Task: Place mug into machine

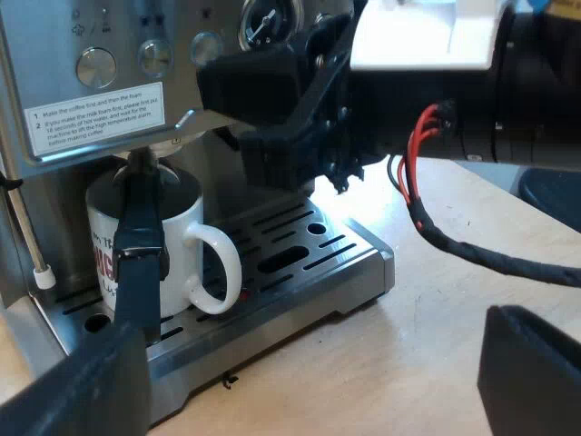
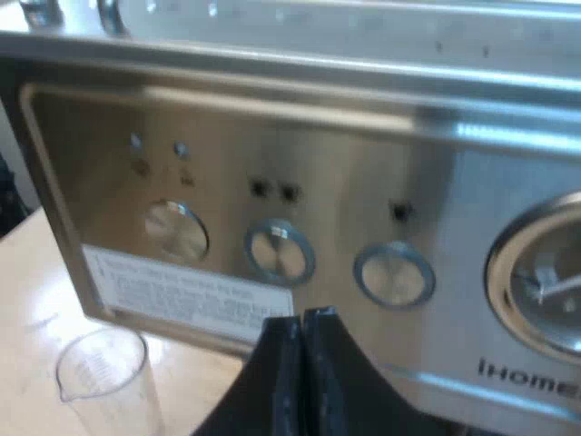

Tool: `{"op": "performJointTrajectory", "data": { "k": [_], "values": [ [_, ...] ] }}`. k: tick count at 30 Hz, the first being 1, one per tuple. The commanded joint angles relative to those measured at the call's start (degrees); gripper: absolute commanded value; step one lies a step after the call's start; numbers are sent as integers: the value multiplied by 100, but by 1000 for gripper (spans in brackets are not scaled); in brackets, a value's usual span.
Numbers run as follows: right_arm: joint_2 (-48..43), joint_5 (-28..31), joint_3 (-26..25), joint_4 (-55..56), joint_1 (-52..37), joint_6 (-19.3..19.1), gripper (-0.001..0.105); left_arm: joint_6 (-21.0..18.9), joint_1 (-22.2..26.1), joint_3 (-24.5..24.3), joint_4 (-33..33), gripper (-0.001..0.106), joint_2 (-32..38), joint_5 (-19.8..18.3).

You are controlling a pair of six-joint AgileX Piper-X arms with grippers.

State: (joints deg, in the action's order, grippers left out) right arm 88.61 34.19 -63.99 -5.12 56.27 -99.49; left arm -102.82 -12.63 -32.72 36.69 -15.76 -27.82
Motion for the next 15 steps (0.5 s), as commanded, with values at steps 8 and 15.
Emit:
{"op": "performJointTrajectory", "data": {
  "k": [8, 15],
  "values": [
    [-59, 120, -69, -191, -228, -198, 0, -63, -16, -45, -95, 81, 6, 5],
    [-59, -129, -69, -191, -365, -187, 0, -63, -16, -45, -95, 81, 6, 5]
  ]
}}
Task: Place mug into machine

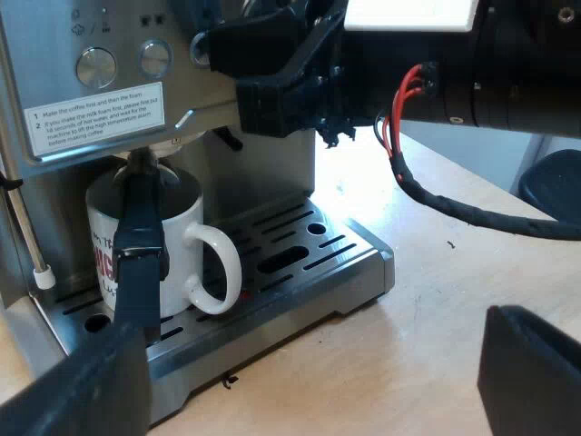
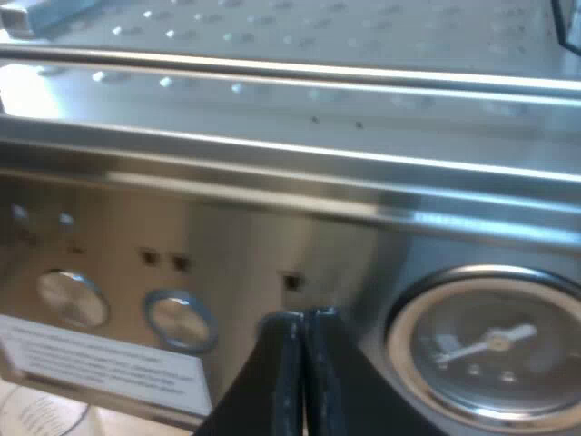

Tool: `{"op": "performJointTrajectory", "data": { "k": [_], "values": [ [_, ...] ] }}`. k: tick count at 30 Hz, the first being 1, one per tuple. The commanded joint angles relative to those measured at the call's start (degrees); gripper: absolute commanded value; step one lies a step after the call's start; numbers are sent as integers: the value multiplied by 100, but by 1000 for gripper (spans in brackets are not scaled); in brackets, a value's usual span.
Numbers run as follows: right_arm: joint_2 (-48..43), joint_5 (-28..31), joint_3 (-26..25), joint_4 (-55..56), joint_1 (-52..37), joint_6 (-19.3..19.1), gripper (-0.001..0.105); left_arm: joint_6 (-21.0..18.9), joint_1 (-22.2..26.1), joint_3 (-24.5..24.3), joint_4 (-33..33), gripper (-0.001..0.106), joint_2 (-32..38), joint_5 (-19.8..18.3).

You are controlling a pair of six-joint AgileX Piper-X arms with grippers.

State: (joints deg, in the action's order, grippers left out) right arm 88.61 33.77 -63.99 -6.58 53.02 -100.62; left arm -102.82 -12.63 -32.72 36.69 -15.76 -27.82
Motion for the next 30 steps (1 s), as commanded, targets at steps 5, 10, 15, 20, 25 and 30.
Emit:
{"op": "performJointTrajectory", "data": {
  "k": [5, 10, 15, 20, 25, 30],
  "values": [
    [-59, -194, -69, 94, 25, -74, 0, -63, -16, -45, -95, 81, 6, 5],
    [-59, -194, -69, 297, 30, -74, 0, -63, -16, -45, -95, 81, 6, 5],
    [-59, -196, -69, 222, -3, -74, 0, -63, -16, -45, -95, 81, 6, 5],
    [-59, -198, -69, 210, -85, -74, 0, -63, -16, -45, -95, 81, 6, 5],
    [30, -198, -69, 63, -152, -4, 0, -63, -16, -45, -95, 81, 6, 5],
    [85, -164, -69, -56, -149, 56, 0, -63, -16, -45, -95, 81, 6, 5]
  ]
}}
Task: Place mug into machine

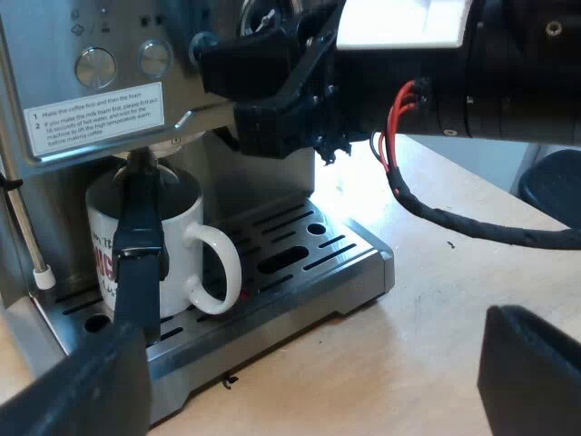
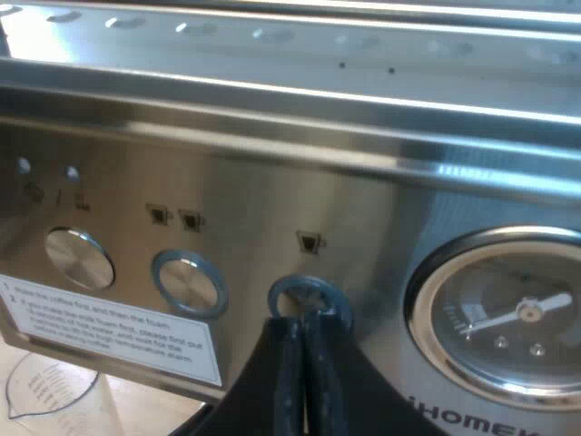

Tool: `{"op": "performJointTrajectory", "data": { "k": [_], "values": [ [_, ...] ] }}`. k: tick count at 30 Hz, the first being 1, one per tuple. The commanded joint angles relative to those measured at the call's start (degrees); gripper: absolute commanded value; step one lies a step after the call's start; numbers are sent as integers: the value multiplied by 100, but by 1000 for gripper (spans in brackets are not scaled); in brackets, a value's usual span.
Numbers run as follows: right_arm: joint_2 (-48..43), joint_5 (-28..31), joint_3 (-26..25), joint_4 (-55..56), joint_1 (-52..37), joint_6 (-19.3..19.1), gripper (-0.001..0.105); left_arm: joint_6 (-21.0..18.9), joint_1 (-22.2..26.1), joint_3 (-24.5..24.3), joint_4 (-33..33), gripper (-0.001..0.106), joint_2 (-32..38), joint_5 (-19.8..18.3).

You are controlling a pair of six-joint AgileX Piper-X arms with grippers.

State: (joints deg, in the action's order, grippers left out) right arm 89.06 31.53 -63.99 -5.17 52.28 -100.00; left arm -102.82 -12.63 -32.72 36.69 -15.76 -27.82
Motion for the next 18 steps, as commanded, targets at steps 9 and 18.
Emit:
{"op": "performJointTrajectory", "data": {
  "k": [9, 18],
  "values": [
    [40, 296, -69, -223, -63, -5, 0, -63, -16, -45, -95, 81, 6, 5],
    [-373, 274, -69, 666, 175, -5, 0, -63, -16, -63, -82, 81, 47, -34]
  ]
}}
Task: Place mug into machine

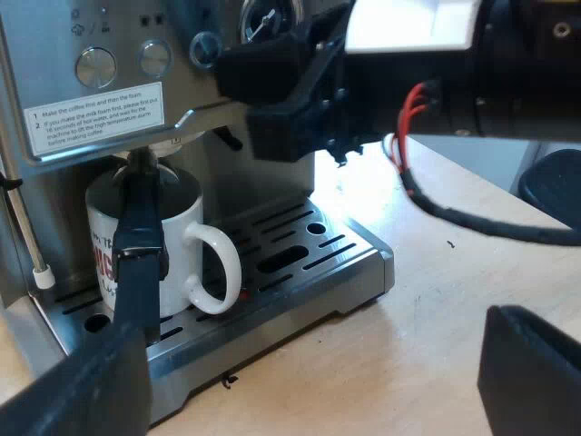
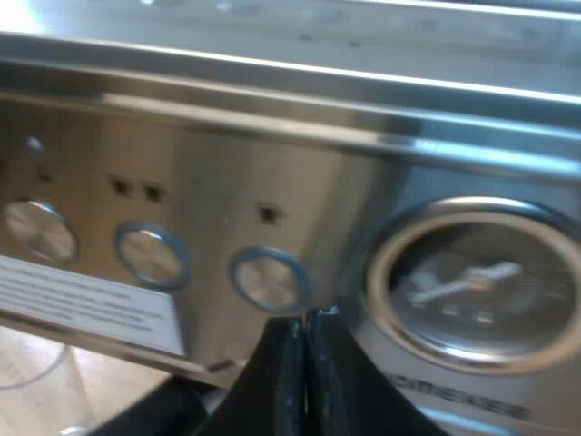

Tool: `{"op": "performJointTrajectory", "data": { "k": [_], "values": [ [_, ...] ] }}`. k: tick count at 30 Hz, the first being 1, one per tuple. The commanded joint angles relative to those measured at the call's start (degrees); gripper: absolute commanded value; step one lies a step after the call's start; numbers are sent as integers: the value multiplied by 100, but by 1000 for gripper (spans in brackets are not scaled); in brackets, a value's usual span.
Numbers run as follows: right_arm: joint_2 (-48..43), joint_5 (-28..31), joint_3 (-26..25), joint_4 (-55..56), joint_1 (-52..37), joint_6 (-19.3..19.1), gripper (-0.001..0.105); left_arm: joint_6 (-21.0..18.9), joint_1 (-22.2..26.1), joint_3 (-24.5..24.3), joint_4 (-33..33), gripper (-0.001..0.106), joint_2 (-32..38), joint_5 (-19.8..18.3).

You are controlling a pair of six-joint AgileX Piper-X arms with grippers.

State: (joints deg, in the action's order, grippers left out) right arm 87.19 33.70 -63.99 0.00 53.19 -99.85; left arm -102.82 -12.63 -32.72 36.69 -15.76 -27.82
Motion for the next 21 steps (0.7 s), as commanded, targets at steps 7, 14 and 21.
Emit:
{"op": "performJointTrajectory", "data": {
  "k": [7, 14, 21],
  "values": [
    [-669, 70, -69, 831, 513, -20, 0, -63, -16, -376, -55, 81, 339, -117],
    [-936, -426, -69, 1617, 615, 382, 26, -75, -16, -448, -55, 81, 399, -117],
    [-936, -463, -69, 1981, 575, 458, 81, -75, -16, -448, -65, 81, 361, -117]
  ]
}}
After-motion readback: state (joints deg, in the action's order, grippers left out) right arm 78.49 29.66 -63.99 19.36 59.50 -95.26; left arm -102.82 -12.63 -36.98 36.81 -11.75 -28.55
